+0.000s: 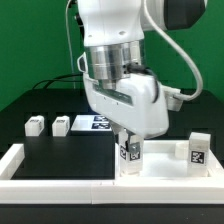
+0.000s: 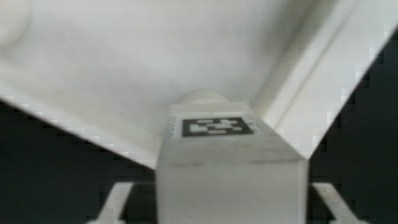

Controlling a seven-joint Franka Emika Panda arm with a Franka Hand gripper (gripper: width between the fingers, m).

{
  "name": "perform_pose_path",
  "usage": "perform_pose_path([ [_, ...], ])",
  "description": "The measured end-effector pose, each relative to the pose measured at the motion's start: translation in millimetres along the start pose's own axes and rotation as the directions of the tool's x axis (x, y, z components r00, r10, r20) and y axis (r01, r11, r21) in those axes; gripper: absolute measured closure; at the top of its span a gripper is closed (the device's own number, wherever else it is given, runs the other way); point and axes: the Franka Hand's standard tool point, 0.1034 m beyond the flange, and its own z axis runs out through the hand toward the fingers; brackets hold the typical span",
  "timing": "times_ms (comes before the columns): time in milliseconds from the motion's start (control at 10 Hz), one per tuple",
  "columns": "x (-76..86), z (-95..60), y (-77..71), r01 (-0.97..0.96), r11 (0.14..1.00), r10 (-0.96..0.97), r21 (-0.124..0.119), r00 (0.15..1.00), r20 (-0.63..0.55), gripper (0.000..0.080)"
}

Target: Assemble square table

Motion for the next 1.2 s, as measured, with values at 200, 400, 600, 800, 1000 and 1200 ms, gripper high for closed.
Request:
perform_pose_path([
  [200, 0.7, 1.1, 0.2, -0.301, 0.953, 0.301, 0.023, 0.954, 0.004, 0.0509],
  [400, 1.7, 0.9, 1.0, -0.430, 0.902, 0.430, 0.028, 0.903, 0.012, 0.0509],
  [600, 1.6, 1.4, 0.9, -0.375, 0.927, 0.375, 0.027, 0.927, 0.006, 0.0503],
  [800, -3.9, 0.4, -3.2, -0.050, 0.999, 0.050, 0.010, 0.999, -0.014, 0.0299],
  [1000, -3.7, 0.2, -3.5, 0.114, 0.993, -0.114, 0.004, 0.993, -0.016, 0.0157],
  [1200, -4.7, 0.4, -3.6, 0.256, 0.967, -0.256, -0.003, 0.966, -0.018, 0.0152],
])
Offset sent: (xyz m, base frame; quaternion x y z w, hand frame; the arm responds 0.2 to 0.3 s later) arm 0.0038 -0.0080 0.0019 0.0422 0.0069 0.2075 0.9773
